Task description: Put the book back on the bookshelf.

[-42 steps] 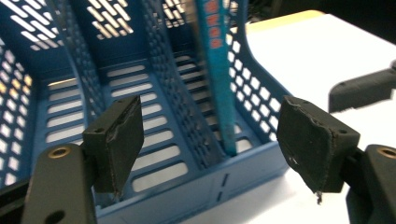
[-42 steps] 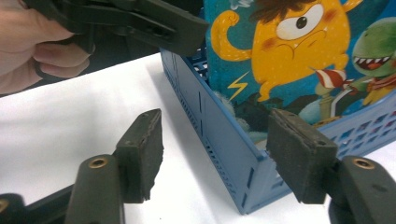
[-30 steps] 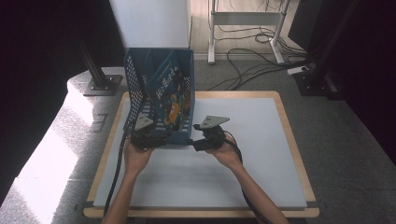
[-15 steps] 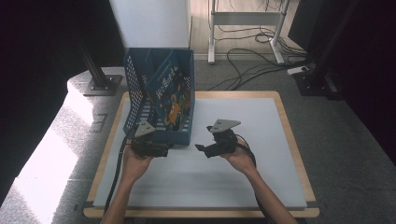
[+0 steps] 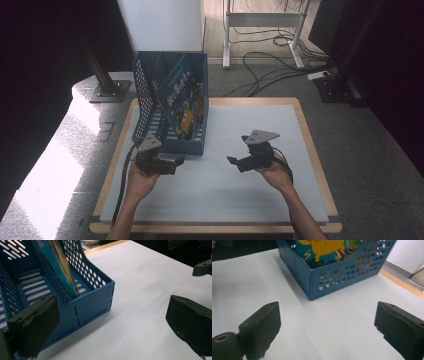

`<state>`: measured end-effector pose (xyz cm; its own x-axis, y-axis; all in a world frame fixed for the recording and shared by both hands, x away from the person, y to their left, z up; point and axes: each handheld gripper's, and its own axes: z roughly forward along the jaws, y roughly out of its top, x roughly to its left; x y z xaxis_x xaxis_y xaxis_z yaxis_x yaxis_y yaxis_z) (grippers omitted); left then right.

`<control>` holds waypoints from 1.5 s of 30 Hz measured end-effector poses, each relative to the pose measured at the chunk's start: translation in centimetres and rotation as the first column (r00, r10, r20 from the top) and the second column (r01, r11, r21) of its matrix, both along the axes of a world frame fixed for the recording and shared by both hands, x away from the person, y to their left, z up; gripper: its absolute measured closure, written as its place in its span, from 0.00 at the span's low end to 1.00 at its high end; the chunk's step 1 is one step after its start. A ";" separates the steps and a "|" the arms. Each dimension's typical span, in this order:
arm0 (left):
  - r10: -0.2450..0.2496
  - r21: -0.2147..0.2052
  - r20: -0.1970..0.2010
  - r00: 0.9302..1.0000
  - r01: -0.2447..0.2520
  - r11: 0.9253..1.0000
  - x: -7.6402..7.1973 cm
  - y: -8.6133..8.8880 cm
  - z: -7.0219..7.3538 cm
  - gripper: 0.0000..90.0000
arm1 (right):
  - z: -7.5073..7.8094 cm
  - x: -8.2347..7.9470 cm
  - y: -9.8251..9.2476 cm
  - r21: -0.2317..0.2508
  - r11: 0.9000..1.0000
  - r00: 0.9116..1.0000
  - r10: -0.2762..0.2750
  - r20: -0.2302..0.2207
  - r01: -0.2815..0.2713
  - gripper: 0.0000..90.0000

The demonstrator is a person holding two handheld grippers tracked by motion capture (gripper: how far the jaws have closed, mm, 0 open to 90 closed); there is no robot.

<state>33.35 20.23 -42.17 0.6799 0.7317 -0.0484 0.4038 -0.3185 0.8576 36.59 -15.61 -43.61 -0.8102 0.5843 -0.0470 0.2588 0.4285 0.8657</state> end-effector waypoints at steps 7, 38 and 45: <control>-0.014 0.015 -0.003 1.000 0.014 1.000 -1.4 0.6 0.0 0.00 | 0.0 -0.8 -2.7 0.003 0.999 0.999 -0.042 0.000 0.042 0.03; 0.005 0.101 -0.108 0.994 0.006 0.995 -3.0 1.9 -7.7 0.00 | -6.4 -5.0 -12.9 -0.072 0.957 0.952 -0.287 -0.107 0.280 0.00; 0.011 0.222 -0.207 0.978 0.036 0.974 -2.3 0.5 -10.6 0.00 | -9.5 -5.0 -13.1 -0.142 0.945 0.933 -0.318 -0.168 0.296 0.00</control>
